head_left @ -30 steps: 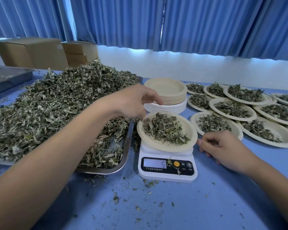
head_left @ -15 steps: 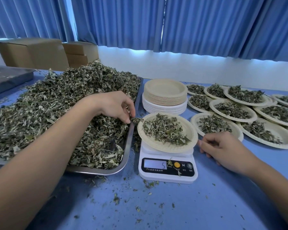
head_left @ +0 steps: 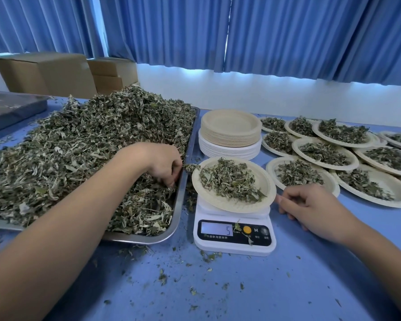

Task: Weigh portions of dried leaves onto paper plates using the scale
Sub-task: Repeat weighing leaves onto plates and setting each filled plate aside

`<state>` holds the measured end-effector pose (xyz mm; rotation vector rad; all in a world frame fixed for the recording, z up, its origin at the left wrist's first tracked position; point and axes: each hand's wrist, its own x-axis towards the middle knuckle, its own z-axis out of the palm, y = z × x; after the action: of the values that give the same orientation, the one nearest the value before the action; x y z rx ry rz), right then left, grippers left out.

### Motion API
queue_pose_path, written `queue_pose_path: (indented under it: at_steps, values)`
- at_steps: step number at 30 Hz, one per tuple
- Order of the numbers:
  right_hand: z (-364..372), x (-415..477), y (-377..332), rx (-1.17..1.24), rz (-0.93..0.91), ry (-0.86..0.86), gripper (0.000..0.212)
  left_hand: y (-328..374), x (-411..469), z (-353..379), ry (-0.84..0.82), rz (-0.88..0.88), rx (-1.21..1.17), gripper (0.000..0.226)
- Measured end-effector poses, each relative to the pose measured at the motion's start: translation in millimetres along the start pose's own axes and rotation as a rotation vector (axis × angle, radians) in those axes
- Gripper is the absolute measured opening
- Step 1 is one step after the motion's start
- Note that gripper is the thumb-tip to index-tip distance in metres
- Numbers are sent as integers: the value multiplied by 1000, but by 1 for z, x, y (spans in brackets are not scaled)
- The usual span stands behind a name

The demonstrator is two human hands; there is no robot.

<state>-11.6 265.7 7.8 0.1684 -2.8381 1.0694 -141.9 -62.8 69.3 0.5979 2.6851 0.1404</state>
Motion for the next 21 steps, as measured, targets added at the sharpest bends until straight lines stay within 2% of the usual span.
queue_pose_path:
  at_steps: [4,8,12,16,21]
  values:
    - [-1,-1,0,7,-3,-2,36,-2,-5,-6,48,-25,-16,11]
    - [0,0,2,9,0,2,36,-7,-14,-22,223,-51,-64,13]
    - [0,0,3,9,1,4,37,-7,-23,-28,198,-55,-43,13]
    - [-1,0,2,10,0,-3,36,-5,-26,-33,327,-42,-76,12]
    - [-1,-1,0,11,4,-8,37,5,-24,-26,342,-62,-98,12]
